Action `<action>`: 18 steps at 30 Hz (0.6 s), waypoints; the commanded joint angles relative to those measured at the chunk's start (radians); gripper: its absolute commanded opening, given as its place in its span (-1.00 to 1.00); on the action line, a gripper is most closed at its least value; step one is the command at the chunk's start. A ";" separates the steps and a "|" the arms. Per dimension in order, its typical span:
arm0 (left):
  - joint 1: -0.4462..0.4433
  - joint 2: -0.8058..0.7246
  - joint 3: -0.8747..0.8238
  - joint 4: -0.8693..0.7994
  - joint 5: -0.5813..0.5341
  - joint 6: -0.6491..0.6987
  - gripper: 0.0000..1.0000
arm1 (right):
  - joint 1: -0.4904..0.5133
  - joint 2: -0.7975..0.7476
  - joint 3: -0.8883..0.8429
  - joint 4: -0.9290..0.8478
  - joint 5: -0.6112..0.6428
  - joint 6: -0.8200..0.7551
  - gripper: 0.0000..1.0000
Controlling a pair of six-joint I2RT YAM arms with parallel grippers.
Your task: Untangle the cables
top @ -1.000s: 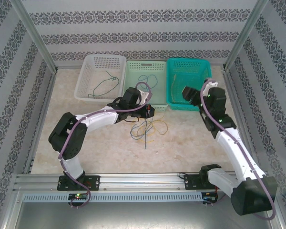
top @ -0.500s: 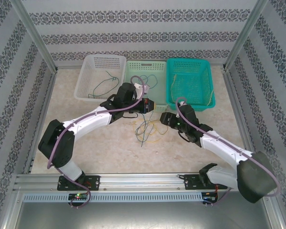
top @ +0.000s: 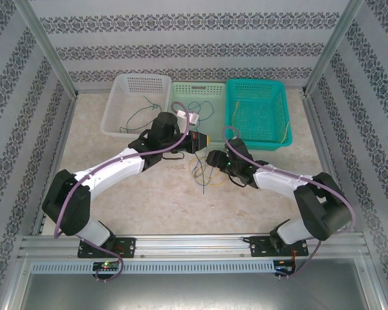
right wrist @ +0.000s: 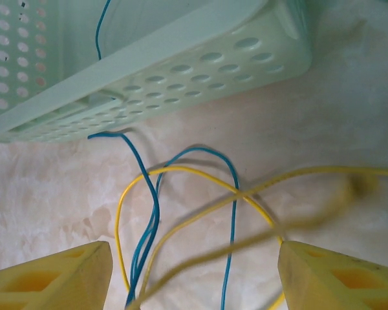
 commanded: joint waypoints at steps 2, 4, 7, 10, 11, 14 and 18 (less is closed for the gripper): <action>0.005 -0.058 -0.025 0.088 0.046 0.020 -0.94 | 0.011 0.078 0.054 0.072 0.017 0.046 0.31; 0.004 -0.077 -0.039 0.100 0.047 0.027 -0.93 | 0.011 0.106 0.063 0.085 0.025 0.056 0.14; 0.004 -0.110 -0.057 0.099 0.024 0.039 -0.91 | 0.012 0.126 0.072 0.118 0.022 0.069 -0.42; 0.005 -0.140 -0.069 0.065 -0.013 0.060 -0.90 | 0.019 0.104 0.073 0.115 0.039 0.058 -0.83; 0.007 -0.149 -0.072 0.052 -0.022 0.066 -0.90 | 0.020 0.088 0.070 0.114 0.046 0.050 -0.89; 0.020 -0.175 -0.074 -0.032 -0.065 0.099 -0.90 | 0.023 -0.002 0.051 0.090 0.082 0.006 -1.00; 0.063 -0.219 -0.102 -0.105 -0.100 0.131 -0.90 | 0.022 -0.173 0.027 0.031 0.148 -0.052 -1.00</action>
